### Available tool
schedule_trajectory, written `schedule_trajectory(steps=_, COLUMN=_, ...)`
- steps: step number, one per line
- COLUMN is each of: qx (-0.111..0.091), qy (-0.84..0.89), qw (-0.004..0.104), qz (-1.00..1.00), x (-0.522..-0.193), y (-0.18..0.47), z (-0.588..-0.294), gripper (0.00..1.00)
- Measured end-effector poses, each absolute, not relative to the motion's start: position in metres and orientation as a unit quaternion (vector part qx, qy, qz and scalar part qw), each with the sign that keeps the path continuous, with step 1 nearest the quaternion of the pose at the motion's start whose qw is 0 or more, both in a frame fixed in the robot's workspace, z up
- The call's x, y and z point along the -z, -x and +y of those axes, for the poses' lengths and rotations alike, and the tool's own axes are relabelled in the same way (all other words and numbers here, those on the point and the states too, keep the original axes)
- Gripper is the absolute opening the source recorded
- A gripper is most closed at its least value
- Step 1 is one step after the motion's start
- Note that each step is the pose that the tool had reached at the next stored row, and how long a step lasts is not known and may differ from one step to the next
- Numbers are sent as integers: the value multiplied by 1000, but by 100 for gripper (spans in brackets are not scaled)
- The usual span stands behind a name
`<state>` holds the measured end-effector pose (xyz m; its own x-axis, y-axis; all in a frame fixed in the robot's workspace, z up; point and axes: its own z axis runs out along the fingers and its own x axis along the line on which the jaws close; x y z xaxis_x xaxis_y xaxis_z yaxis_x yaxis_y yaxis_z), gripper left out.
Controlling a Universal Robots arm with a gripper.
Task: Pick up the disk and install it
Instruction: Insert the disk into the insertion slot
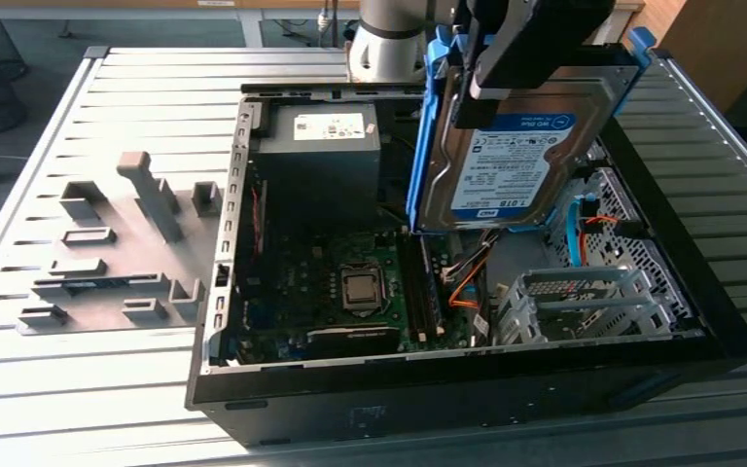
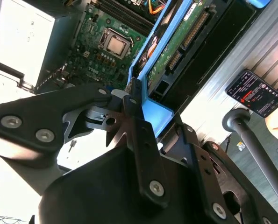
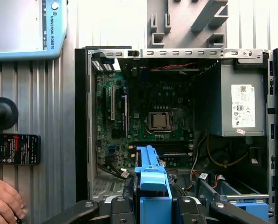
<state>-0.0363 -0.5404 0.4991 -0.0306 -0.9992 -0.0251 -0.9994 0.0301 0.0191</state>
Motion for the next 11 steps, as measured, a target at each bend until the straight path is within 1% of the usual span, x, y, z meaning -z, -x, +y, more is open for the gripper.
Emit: schedule_trajectory(steps=11, qx=-16, qy=696, qw=2, qz=718, x=-498, y=29, z=-548, gripper=37)
